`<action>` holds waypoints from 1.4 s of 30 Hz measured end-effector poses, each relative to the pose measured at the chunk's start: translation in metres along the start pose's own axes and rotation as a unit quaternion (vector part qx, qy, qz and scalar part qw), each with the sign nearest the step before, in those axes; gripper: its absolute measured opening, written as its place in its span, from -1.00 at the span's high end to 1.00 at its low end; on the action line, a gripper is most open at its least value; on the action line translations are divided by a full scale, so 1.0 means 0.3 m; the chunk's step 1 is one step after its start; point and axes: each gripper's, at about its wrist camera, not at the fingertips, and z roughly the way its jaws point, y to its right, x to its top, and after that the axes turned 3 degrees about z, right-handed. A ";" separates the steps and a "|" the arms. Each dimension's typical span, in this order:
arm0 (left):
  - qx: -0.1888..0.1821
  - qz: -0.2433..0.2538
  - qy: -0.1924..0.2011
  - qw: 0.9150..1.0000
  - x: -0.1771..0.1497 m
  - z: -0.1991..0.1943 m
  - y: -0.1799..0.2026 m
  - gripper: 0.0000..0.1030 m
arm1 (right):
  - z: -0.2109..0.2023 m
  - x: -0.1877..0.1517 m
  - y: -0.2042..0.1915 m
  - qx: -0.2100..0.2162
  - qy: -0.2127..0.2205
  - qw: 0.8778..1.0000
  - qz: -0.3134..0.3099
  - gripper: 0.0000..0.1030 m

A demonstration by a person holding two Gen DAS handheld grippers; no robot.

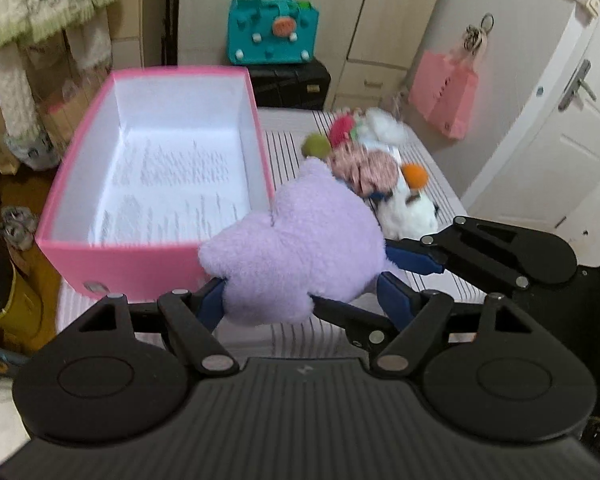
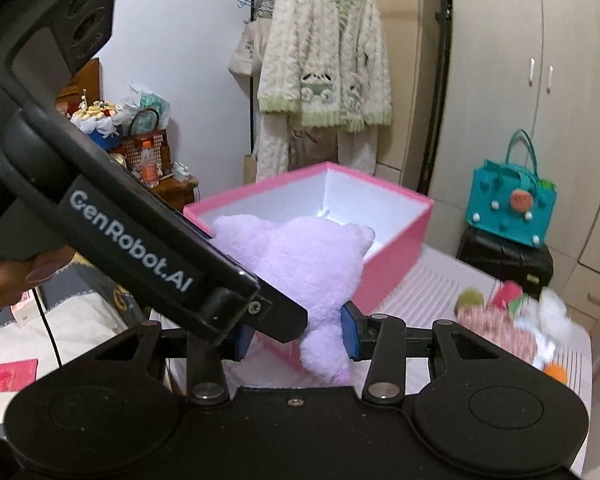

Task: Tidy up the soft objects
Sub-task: 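Carry the lilac plush into the pink box and open the right gripper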

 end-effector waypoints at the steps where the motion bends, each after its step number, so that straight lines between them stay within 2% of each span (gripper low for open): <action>1: 0.003 0.002 0.005 1.000 0.015 -0.004 -0.007 -0.51 | 0.009 0.020 0.004 0.002 0.001 1.000 -0.001 0.06; 7: 0.021 0.023 0.028 0.999 0.121 0.018 -0.073 -0.50 | 0.107 0.131 0.052 0.011 0.000 1.000 -0.007 0.06; 13: 0.053 0.022 0.041 0.998 0.271 0.121 -0.193 -0.50 | 0.293 0.252 0.124 0.004 -0.012 1.000 -0.011 0.06; 19: 0.039 -0.011 0.018 0.999 0.425 0.272 -0.329 -0.50 | 0.502 0.340 0.265 0.028 -0.051 0.997 0.054 0.06; 23: 0.029 -0.042 -0.015 0.999 0.486 0.396 -0.423 -0.51 | 0.622 0.357 0.318 0.035 -0.090 0.992 0.083 0.06; 30: -0.006 -0.114 -0.074 0.991 0.517 0.563 -0.549 -0.48 | 0.775 0.362 0.356 0.015 -0.172 0.982 0.077 0.07; 32: -0.018 -0.127 -0.082 0.988 0.514 0.588 -0.561 -0.48 | 0.790 0.362 0.353 0.008 -0.184 0.981 0.061 0.07; 36: -0.009 -0.122 -0.090 0.988 0.515 0.625 -0.557 -0.48 | 0.833 0.357 0.344 -0.001 -0.206 0.978 0.034 0.07; 42: -0.017 -0.150 -0.105 0.983 0.512 0.658 -0.597 -0.48 | 0.864 0.369 0.322 -0.030 -0.217 0.976 0.004 0.06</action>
